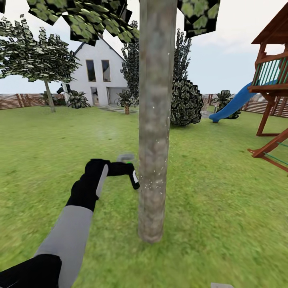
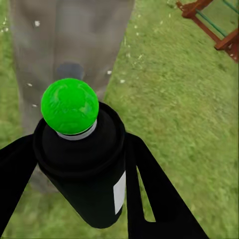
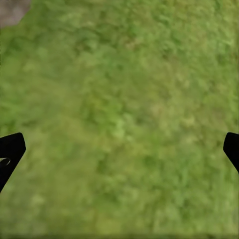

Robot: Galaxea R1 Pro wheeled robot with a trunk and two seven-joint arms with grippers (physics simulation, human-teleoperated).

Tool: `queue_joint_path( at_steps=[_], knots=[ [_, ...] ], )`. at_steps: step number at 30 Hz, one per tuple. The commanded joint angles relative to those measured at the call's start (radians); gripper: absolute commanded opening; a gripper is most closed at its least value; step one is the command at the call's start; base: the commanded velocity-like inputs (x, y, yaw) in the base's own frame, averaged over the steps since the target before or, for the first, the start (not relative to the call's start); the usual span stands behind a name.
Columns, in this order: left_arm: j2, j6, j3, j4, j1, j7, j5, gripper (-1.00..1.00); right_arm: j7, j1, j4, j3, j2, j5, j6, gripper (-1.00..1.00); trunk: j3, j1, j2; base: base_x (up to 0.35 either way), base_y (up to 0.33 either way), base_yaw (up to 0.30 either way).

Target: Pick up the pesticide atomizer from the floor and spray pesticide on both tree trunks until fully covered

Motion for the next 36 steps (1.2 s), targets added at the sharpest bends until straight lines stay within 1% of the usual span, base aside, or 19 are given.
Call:
queue_joint_path(
  at_steps=[1,2,5,6,7,8,9,10,11,14,16,17,20,22,25,29,34,35,36],
  knots=[
    [-0.001,0.022,0.002,-0.037,-0.001,-0.007,0.0,-1.0,-0.003,-0.002,0.004,-0.002,0.0,0.004,-0.007,1.0,-0.001,0.0,-0.001,0.0,0.0,0.0],
    [-0.001,0.028,-0.001,-0.05,-0.001,-0.008,0.0,-1.0,-0.003,-0.001,0.004,-0.002,0.0,0.004,-0.007,1.0,-0.001,0.0,-0.001,0.0,0.0,0.0],
    [-0.001,0.039,-0.045,-0.078,-0.001,-0.008,0.0,-1.0,-0.003,-0.001,0.004,-0.002,0.0,0.004,-0.007,1.0,-0.001,0.0,-0.001,0.0,0.0,0.0],
    [-0.001,0.04,-0.05,-0.084,-0.002,-0.008,0.0,-1.0,-0.003,-0.001,0.004,-0.002,0.0,0.004,-0.007,1.0,-0.001,0.0,-0.001,0.0,0.0,0.0],
    [-0.001,0.041,-0.053,-0.088,-0.003,-0.008,0.005,-1.0,-0.003,-0.001,0.004,-0.002,0.0,0.004,-0.007,1.0,-0.001,0.0,-0.001,0.0,0.0,0.0],
    [-0.001,0.042,-0.055,-0.09,-0.013,-0.009,0.022,-1.0,-0.003,-0.001,0.004,-0.002,0.0,0.004,-0.007,1.0,-0.001,0.0,-0.001,0.0,0.0,0.0],
    [-0.001,0.043,-0.056,-0.088,-0.036,-0.009,0.037,-1.0,-0.003,-0.001,0.004,-0.002,0.0,0.004,-0.007,1.0,-0.001,0.0,-0.001,0.0,0.0,0.0],
    [-0.001,0.044,-0.057,-0.061,-0.101,-0.009,0.056,-1.0,-0.003,-0.001,0.004,-0.002,0.0,0.004,-0.007,1.0,-0.001,0.0,-0.001,0.0,0.0,0.0],
    [-0.001,0.045,-0.058,-0.035,-0.153,-0.009,0.063,-1.0,-0.003,-0.001,0.004,-0.002,0.0,0.004,-0.007,1.0,-0.001,0.0,-0.001,0.0,0.0,0.0],
    [-0.001,0.046,-0.058,0.004,-0.233,-0.009,0.075,-1.0,-0.003,-0.001,0.004,-0.002,0.0,0.004,-0.007,1.0,-0.001,0.0,-0.001,0.0,0.0,0.0],
    [-0.001,0.046,-0.058,0.058,-0.311,-0.01,0.12,-1.0,-0.003,-0.001,0.004,-0.002,0.0,0.004,-0.007,1.0,-0.001,0.0,-0.001,0.0,0.0,0.0],
    [-0.001,0.046,-0.058,0.069,-0.33,-0.009,0.128,-1.0,-0.003,-0.001,0.004,-0.002,0.0,0.004,-0.007,1.0,-0.001,0.0,-0.001,0.0,0.0,0.0],
    [-0.001,0.046,-0.057,0.105,-0.405,-0.009,0.14,-1.0,-0.003,-0.001,0.004,-0.002,0.0,0.004,-0.007,1.0,-0.001,0.0,-0.001,0.0,0.0,0.0],
    [-0.001,0.047,-0.057,0.139,-0.47,-0.008,0.141,-1.0,-0.003,-0.001,0.004,-0.002,0.0,0.004,-0.007,1.0,-0.001,0.0,-0.001,0.0,0.0,0.0],
    [-0.001,0.059,-0.057,0.166,-0.544,-0.008,0.141,-1.0,-0.003,-0.001,0.004,-0.002,0.0,0.004,-0.007,1.0,-0.001,0.0,-0.001,0.0,0.0,0.0],
    [-0.001,0.066,-0.054,0.193,-0.562,-0.008,0.142,-1.0,-0.003,-0.001,0.004,-0.002,0.0,0.004,-0.007,1.0,-0.001,0.0,-0.001,0.0,0.0,0.0],
    [-0.001,0.065,-0.034,0.204,-0.565,-0.007,0.139,-1.0,-0.003,-0.001,0.004,-0.002,0.0,0.004,-0.007,1.0,-0.001,0.0,-0.001,0.0,0.0,0.0],
    [0.03,0.065,-0.031,0.222,-0.565,-0.006,0.139,-1.0,-0.003,-0.001,0.004,-0.002,0.0,0.004,-0.007,1.0,-0.001,0.0,-0.001,0.0,0.0,0.0],
    [0.043,0.064,-0.03,0.238,-0.565,-0.006,0.14,-1.0,-0.003,-0.001,0.004,-0.002,0.0,0.004,-0.007,1.0,-0.001,0.0,-0.001,0.0,0.0,0.0]
  ],
)
